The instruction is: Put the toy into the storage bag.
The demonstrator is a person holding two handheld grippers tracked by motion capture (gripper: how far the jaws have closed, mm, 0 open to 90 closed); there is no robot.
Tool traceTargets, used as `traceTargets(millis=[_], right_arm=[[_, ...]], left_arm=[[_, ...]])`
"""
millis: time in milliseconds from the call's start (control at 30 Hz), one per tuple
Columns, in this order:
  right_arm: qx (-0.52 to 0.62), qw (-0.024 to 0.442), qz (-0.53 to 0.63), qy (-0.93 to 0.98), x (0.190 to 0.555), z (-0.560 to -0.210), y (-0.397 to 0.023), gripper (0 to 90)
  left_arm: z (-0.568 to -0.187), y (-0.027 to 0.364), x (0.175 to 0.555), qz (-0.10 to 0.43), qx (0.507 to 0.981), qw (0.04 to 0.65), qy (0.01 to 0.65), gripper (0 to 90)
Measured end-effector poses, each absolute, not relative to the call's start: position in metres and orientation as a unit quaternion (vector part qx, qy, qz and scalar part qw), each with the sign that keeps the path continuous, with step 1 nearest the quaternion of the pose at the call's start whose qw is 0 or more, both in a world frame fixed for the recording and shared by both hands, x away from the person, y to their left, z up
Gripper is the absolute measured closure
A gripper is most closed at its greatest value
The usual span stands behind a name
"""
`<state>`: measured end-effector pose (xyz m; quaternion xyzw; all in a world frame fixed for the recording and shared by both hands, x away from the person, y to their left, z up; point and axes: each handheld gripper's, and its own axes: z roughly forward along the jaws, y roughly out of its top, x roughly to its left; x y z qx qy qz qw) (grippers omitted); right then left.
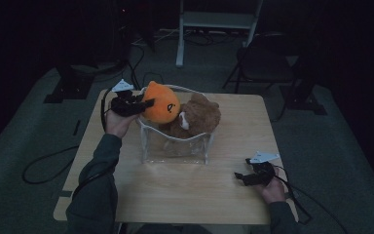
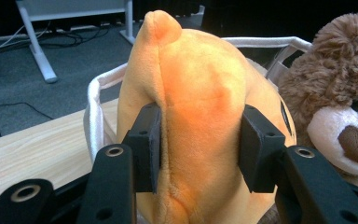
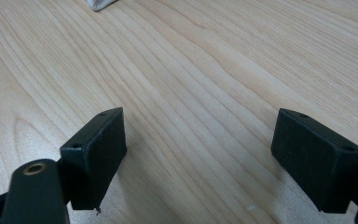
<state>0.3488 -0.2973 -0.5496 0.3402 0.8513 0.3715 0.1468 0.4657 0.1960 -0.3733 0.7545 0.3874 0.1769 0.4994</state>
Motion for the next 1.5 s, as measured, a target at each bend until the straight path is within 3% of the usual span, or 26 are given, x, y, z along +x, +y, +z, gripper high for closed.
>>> traceTargets(millis=[567,1500], right_arm=[[0.34,0.147,0.371,0.851,0.349,-0.55,-0.297,17.0],[0.34,0.147,0.372,0.851,0.349,-0.55,-0.297,17.0]], left_arm=[[-0.377,0.191,0.469,0.167,0.76,0.485,0.4,49.7],[-0.365,0.197,0.455,0.176,0.75,0.521,0.368,63.6]])
